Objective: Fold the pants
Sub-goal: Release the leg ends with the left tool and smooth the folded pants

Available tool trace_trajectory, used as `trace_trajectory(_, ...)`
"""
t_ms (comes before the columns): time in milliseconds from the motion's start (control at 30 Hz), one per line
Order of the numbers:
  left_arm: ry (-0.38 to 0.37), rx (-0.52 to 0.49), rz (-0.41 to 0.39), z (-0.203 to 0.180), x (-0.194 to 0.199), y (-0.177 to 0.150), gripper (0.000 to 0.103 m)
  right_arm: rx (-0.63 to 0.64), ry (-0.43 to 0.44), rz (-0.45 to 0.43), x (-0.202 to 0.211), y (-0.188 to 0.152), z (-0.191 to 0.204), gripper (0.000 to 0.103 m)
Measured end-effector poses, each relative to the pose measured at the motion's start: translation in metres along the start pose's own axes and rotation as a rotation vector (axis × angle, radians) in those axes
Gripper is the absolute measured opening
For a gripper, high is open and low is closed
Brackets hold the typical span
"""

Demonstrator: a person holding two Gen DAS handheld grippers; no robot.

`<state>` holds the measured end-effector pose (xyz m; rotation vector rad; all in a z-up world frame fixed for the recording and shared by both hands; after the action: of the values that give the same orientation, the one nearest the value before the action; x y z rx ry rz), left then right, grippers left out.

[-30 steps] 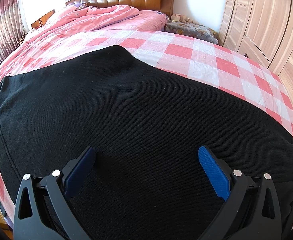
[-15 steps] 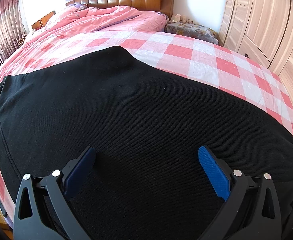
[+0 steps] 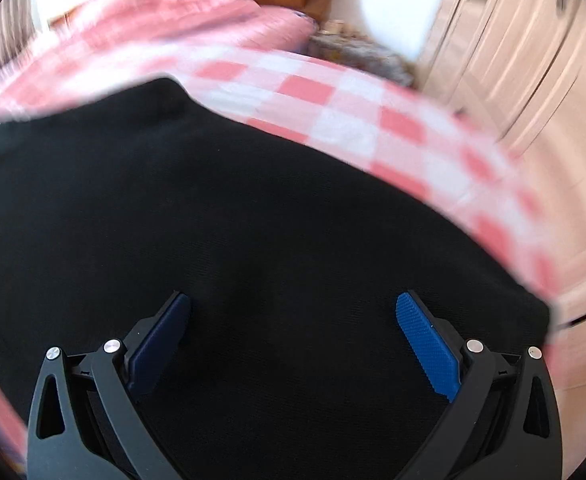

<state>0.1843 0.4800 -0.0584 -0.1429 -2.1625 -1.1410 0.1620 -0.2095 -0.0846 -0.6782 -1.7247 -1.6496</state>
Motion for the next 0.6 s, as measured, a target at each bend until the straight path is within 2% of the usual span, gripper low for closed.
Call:
trace_trajectory(67, 0.024, 0.013, 0.025, 0.014, -0.007, -0.018, 0.014, 0.018, -0.017, -0.017, 0.004, -0.001, 0.002, 0.099)
trace_trajectory(133, 0.016, 0.031, -0.005, 0.017, 0.002, -0.023, 0.014, 0.032, -0.025, -0.012, 0.006, 0.000, 0.003, 0.099)
trace_trajectory(200, 0.026, 0.001, -0.021, 0.013, 0.009, -0.020, 0.014, 0.010, -0.003, -0.010, 0.004, -0.001, -0.002, 0.099)
trace_trajectory(300, 0.059, -0.056, 0.035, 0.011, -0.001, -0.020, 0.016, -0.006, 0.007, -0.008, 0.006, -0.001, -0.005, 0.099)
trace_trajectory(333, 0.073, -0.071, 0.034, 0.009, 0.001, -0.018, 0.024, -0.008, -0.014, -0.019, 0.013, 0.000, -0.007, 0.099)
trace_trajectory(367, 0.096, -0.084, 0.025, 0.009, 0.006, -0.016, 0.039, -0.016, -0.035, -0.042, 0.021, 0.000, -0.011, 0.099)
trace_trajectory(400, 0.171, -0.114, -0.014, 0.008, 0.020, -0.013, 0.052, -0.029, -0.046, -0.072, 0.032, 0.000, -0.016, 0.099)
trace_trajectory(433, 0.247, -0.141, -0.061, 0.010, 0.033, -0.009, 0.069, -0.055, -0.050, -0.116, 0.047, -0.001, -0.028, 0.099)
trace_trajectory(467, 0.365, -0.178, -0.151, 0.007, 0.054, -0.003, 0.076, -0.078, -0.062, -0.150, 0.059, -0.002, -0.039, 0.099)
trace_trajectory(533, 0.438, -0.228, -0.289, -0.011, 0.095, 0.004, 0.082, -0.119, -0.103, -0.209, 0.082, -0.006, -0.068, 0.099)
trace_trajectory(567, 0.420, -0.245, -0.338, -0.023, 0.113, 0.003, 0.084, -0.139, -0.122, -0.233, 0.093, -0.010, -0.082, 0.099)
trace_trajectory(600, 0.355, -0.279, -0.382, -0.047, 0.136, -0.002, 0.086, -0.159, -0.134, -0.255, 0.102, -0.013, -0.095, 0.099)
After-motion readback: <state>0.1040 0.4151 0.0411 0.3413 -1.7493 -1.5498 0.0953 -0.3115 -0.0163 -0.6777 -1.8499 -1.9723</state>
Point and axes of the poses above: each gripper's, at about its wrist camera, not at the fingertips, and x roughly against the way its jaws point, z to its left, y to its top, the point moved 4 cm from there along -x, roughly the way its jaws point, and after that the axes turned 9 degrees about -z, right-handed, at the moved point
